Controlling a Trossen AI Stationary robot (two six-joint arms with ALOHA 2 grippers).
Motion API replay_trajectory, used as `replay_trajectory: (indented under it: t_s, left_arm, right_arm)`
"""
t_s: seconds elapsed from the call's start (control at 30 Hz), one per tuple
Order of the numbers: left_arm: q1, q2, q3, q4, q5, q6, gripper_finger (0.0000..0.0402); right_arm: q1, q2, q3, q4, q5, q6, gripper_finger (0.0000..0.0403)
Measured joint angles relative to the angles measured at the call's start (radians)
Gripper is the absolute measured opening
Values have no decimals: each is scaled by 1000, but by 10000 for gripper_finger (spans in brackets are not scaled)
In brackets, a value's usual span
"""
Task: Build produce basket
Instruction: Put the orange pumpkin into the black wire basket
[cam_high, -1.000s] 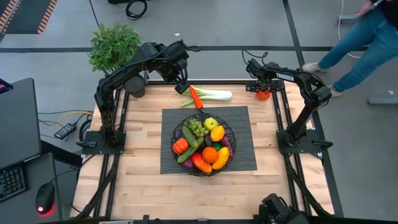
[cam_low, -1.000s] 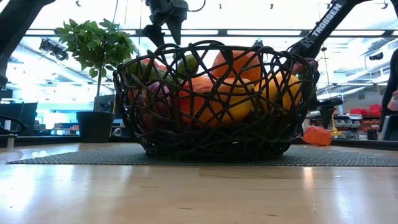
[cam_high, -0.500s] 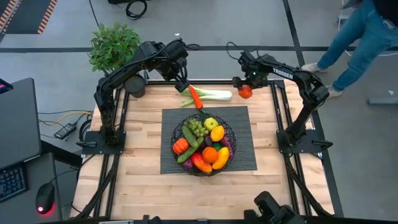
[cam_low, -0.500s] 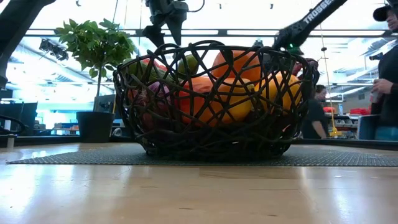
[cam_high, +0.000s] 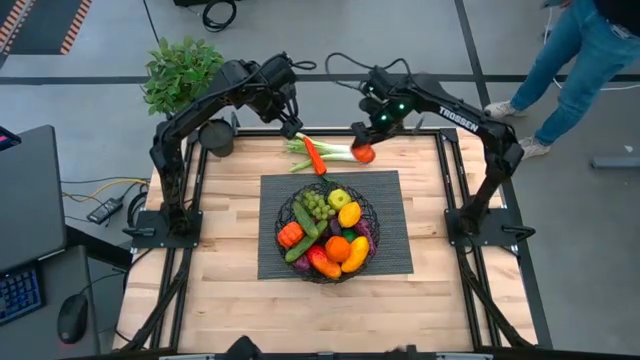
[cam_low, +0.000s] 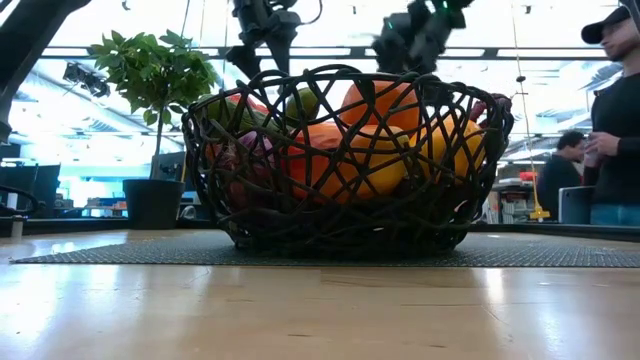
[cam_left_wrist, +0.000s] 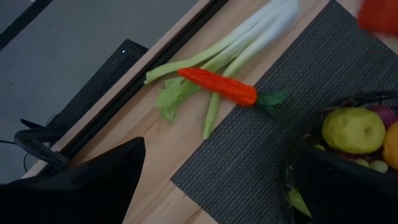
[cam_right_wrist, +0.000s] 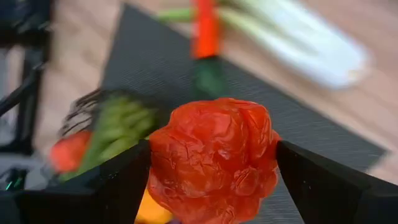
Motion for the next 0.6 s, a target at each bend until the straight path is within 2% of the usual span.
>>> replay_trajectory:
  t_s: [0.17, 0.4, 0.5, 0.6]
  left_arm:
    - [27, 0, 0, 0, 0, 0, 389]
    - [49, 0, 0, 2, 0, 8, 389]
    - [48, 0, 0, 4, 0, 40, 389]
    - [46, 0, 0, 6, 1, 70, 389]
  right_arm:
    - [129, -1, 67, 3, -13, 47, 347]
    - [280, -1, 82, 3, 2, 156, 347]
    - [328, -1, 82, 2, 100, 185, 348]
    - [349, -1, 82, -1, 261, 206, 348]
